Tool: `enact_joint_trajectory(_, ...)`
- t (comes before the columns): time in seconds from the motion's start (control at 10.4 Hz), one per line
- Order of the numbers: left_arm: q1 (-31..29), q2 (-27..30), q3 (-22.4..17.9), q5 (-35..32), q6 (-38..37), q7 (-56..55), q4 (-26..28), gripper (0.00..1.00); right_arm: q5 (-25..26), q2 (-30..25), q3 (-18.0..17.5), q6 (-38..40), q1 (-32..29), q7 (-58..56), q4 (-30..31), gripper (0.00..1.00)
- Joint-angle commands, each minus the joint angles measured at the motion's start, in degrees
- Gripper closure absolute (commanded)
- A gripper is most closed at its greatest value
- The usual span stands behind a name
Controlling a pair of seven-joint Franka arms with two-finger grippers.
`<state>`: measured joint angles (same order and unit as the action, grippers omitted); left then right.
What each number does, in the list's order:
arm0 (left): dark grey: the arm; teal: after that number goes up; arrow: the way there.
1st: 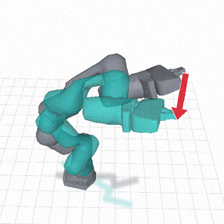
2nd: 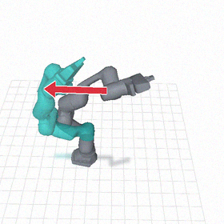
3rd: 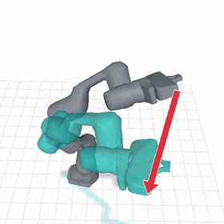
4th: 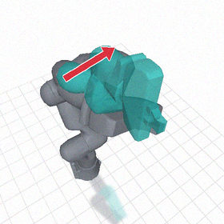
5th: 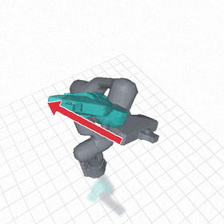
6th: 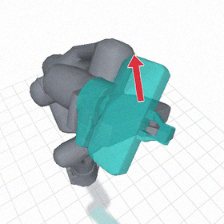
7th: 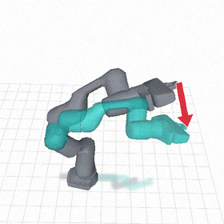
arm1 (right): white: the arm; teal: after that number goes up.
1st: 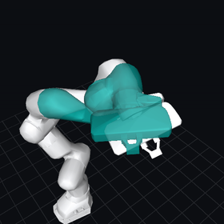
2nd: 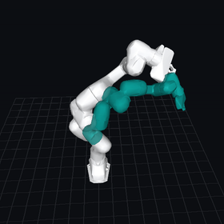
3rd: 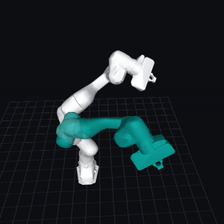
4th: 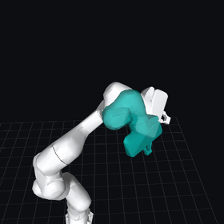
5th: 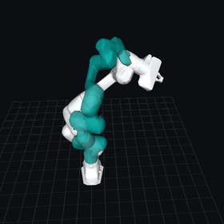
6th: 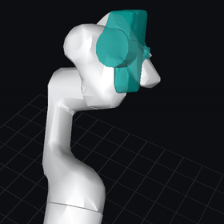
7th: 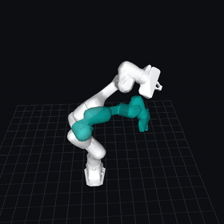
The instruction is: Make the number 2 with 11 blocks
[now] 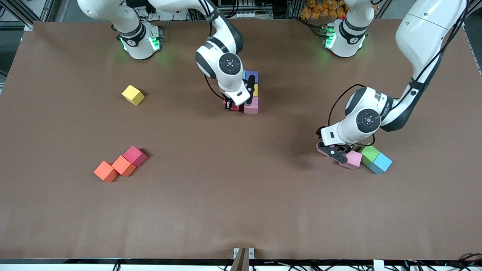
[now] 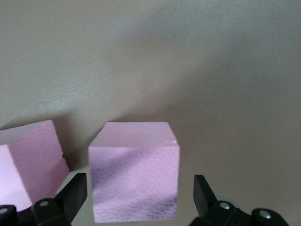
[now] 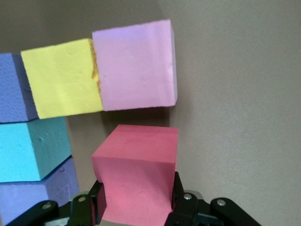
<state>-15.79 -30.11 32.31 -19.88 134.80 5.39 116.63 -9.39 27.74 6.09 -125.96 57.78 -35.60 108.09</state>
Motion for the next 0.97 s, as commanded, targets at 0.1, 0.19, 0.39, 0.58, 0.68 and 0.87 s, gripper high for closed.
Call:
enact_joint_trajectory(0.1,1.47,-0.12,-1.2,-1.3,0.2,-1.17,-0.62,0.0,3.42,3.28,0.76,1.42,2.16,2.9,-3.58,1.0)
enact_joint_trajectory(0.19,1.55,-0.12,-1.2,-1.39,0.2,-1.26,-1.05,0.03,3.59,4.16,0.76,1.25,2.25,2.9,-4.46,1.0)
enact_joint_trajectory(0.39,1.99,-0.12,-1.2,-1.39,0.2,-2.22,-1.32,0.11,4.3,5.48,0.76,1.25,2.6,2.99,-5.78,1.0)
enact_joint_trajectory(0.58,2.96,-0.3,-1.2,-1.39,0.2,-3.89,-1.67,0.27,4.47,5.92,0.76,1.07,2.6,2.99,-6.31,1.0)
enact_joint_trajectory(0.68,3.05,-0.3,-1.2,-1.39,0.2,-3.9,-1.76,0.33,4.47,6.19,0.76,1.07,2.78,2.99,-6.66,1.0)
enact_joint_trajectory(0.87,2.96,-0.21,-1.2,-1.39,0.2,-3.9,-1.85,0.46,4.56,6.63,0.76,0.98,3.04,2.99,-7.1,1.0)
